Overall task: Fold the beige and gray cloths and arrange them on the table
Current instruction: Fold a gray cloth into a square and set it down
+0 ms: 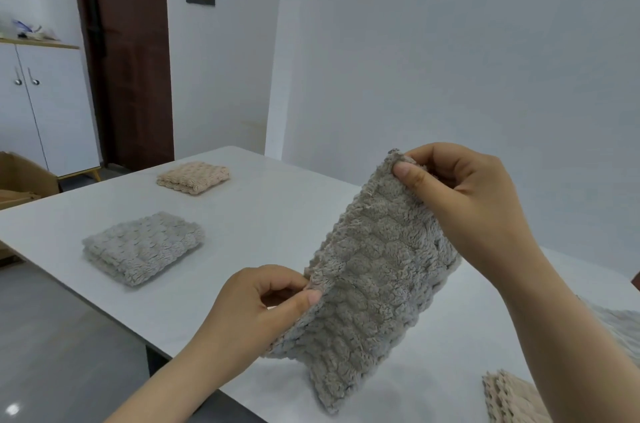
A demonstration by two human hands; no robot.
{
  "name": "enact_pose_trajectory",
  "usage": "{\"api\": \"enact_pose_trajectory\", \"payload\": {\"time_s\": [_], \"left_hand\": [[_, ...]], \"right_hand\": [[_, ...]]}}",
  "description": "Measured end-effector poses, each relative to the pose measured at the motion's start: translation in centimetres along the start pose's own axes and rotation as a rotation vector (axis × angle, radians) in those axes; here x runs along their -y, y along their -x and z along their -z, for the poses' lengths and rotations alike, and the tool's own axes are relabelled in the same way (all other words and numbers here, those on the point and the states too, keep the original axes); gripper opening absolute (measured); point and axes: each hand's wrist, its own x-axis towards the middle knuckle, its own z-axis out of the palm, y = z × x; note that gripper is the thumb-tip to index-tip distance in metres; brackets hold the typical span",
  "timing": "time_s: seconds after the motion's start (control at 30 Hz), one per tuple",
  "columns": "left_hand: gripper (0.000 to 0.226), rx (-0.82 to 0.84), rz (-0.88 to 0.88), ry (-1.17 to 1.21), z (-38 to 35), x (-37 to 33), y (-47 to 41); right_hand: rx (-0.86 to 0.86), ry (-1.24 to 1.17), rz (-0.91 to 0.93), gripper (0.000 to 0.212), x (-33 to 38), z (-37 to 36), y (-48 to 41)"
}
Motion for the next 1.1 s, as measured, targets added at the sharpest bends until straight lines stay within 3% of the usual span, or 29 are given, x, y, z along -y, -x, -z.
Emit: {"api": "enact_pose_trajectory", "payload": {"time_s": [0.3,0.7,0.87,1.1], "left_hand": [[0.04,0.033,0.026,-0.155,0.3,2.0,0.2],[0.017,0.057,0.129,-0.268,0.8,4.4,0.0],[0.016,-0.012,0.152,-0.281,1.3,4.8,-0.4],[0.015,-0.235,0.17,-0.217,2.3,4.2,-1.4]], "right_hand": [[-0.059,0.011,-0.012,0.01,-0.6,0.6,-0.2],[-0.1,0.011,-0.031,0.01,-1.5,1.1,0.1],[-0.107,0.001,-0.045,0.011,-1.9,1.5,0.2],[-0.19,-0.024,-0.106,0.011,-3.0,2.1,1.0]]}}
